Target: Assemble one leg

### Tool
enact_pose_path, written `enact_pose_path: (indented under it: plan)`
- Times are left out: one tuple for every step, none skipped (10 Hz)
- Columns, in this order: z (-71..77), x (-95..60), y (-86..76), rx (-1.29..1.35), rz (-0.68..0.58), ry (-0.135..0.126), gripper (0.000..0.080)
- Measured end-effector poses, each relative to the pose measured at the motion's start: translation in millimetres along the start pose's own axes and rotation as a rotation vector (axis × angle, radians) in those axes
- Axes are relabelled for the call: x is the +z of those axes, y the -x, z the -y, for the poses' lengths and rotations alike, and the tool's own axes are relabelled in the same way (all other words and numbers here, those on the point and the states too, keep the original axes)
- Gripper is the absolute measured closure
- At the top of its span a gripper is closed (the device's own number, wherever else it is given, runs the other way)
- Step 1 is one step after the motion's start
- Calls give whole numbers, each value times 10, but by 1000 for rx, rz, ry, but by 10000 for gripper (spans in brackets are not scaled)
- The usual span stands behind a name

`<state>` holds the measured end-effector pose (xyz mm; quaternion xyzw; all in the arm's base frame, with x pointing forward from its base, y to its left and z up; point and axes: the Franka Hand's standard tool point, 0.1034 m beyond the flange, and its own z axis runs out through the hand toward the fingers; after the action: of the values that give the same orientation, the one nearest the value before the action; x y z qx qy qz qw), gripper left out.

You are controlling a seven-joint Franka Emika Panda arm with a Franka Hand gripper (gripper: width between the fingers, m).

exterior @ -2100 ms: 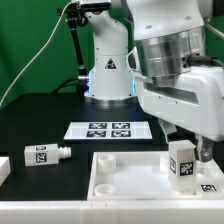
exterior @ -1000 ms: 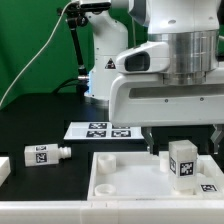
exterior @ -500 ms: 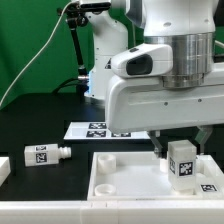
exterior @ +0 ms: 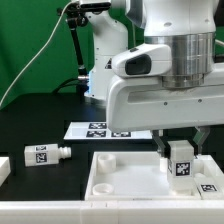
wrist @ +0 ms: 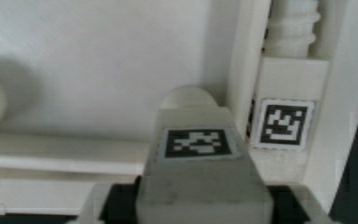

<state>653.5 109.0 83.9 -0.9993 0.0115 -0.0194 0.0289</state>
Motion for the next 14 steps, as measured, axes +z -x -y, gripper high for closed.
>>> enact_pose_path:
  plan:
    - [12,3,-7,91,-11,-7,515]
    - [15,5,-7,138,-15,-8,515]
    - [13,7,-9,272,-20,-17,515]
    - [10,8,-6,372,-27,-25,515]
    - [7,10,-3,437,-32,-32,515]
    - [12,13,-3,580,-38,-43,515]
    - [19,15,12,707,-49,-52,515]
    - [47,15,38,835,-51,-62,515]
    - [62,17,39,950,-47,-80,515]
    - [68,18,38,1042,-42,-94,515]
    - [85,17,39,1150,-36,-102,515]
    - [86,16,36,1203,-30,-108,515]
    - [84,17,35,1230,-24,-116,515]
    - [90,16,35,1276,-19,-121,515]
